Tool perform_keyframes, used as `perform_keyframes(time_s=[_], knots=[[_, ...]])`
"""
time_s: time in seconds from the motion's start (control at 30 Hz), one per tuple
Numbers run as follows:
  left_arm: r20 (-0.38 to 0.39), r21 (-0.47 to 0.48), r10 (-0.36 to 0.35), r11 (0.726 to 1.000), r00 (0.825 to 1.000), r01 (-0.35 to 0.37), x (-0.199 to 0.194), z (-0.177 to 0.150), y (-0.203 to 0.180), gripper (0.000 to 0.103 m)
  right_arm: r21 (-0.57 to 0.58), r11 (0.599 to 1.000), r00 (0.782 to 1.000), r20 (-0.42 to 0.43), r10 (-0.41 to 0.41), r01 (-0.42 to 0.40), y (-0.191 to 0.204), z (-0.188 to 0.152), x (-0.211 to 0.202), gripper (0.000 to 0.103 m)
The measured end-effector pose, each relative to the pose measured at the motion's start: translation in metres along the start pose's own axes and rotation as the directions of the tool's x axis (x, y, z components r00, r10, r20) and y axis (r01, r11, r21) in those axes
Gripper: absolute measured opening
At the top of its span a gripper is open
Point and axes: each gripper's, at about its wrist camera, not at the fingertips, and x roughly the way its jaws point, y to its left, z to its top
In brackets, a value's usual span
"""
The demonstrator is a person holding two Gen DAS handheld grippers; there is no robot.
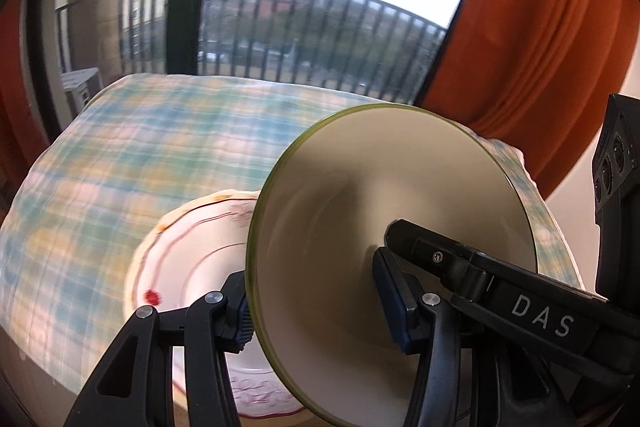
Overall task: Organize plates and bowls
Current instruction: 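Lift the bowl stack with both grippers and carry it over the plates, then lower the bowl stack onto the center of the plate stack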
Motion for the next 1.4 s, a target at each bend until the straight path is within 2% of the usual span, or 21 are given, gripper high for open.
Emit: perform_keyframes(time_s=[0.23, 0.73, 1.0, 1.17, 1.4], knots=[[-0.029, -0.049, 0.006, 0.999, 1.0, -0.007, 0.002, -0.003, 0.036, 0.051, -0.02, 1.0, 0.999, -0.051, -0.003, 0.002, 0.027, -0.008, 0.026, 0.043], [-0.054, -0.125, 0.035, 0.991, 0.998, -0.042, 0.006, -0.009, 0.078, 0.051, -0.065, 0.998, 0.989, -0.147, -0.008, -0.002, 0.059, -0.01, 0.071, 0.043], [-0.068, -0.093, 0.004, 0.996, 0.998, -0.01, 0.02, -0.007, 0.073, 0.051, -0.05, 0.998, 0.99, -0.134, -0.052, 0.045, 0.051, -0.005, 0.072, 0.043], [-0.059, -0.077, 0.013, 0.997, 0.998, -0.017, 0.022, -0.004, 0.067, 0.051, -0.029, 0.999, 0.991, -0.127, -0.045, 0.041, 0.044, -0.004, 0.073, 0.042], [-0.033, -0.081, 0.01, 0.997, 0.999, -0.013, 0.024, -0.002, 0.066, 0.052, -0.052, 0.998, 0.996, -0.075, -0.04, 0.036, 0.046, -0.002, 0.072, 0.042]])
